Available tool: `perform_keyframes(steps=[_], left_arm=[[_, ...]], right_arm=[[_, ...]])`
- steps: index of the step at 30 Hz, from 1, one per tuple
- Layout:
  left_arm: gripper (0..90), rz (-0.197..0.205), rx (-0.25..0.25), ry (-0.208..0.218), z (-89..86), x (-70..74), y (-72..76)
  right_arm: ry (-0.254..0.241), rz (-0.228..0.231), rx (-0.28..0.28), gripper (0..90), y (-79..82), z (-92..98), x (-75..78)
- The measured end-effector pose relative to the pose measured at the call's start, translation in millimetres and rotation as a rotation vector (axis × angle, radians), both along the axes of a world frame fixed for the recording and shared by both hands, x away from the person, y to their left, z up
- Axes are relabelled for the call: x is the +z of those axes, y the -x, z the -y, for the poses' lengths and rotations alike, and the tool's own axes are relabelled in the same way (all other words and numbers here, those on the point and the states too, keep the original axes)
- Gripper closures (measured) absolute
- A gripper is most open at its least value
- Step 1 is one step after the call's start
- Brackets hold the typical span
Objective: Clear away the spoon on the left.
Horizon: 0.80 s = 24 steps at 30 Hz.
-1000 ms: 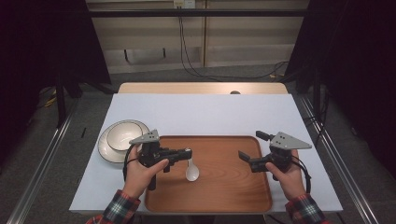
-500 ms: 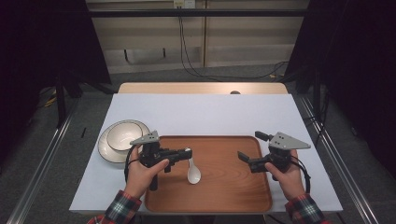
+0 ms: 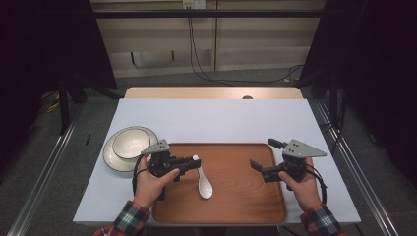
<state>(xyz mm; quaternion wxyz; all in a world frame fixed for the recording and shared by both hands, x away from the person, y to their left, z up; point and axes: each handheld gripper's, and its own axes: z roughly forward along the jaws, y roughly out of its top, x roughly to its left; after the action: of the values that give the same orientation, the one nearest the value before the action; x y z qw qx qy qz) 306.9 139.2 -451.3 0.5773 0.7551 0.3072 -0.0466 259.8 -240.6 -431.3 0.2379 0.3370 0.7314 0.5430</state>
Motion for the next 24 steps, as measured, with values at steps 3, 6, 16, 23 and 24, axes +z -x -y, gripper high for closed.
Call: perform_keyframes(steps=[3,6,16,23,24], left_arm=[[73.4,0.012,0.006,-0.017,0.9,-2.0,-0.6],[72.8,0.020,0.011,-0.032,1.8,-2.3,-0.3],[70.9,0.039,0.015,-0.051,3.7,-5.5,-0.9],[69.8,0.054,0.008,-0.072,5.5,-6.4,-2.0],[69.7,0.053,0.010,-0.069,7.1,-6.9,-2.3]], right_arm=[[-0.001,-0.002,0.002,0.8,0.2,-0.3,-0.2],[0.001,-0.004,0.001,0.8,0.4,-0.3,-0.1],[0.004,-0.002,0.005,0.8,0.9,-0.1,0.0],[0.004,-0.002,0.014,0.8,1.4,0.7,-0.4],[0.007,-0.007,0.018,0.8,2.0,1.5,-0.5]])
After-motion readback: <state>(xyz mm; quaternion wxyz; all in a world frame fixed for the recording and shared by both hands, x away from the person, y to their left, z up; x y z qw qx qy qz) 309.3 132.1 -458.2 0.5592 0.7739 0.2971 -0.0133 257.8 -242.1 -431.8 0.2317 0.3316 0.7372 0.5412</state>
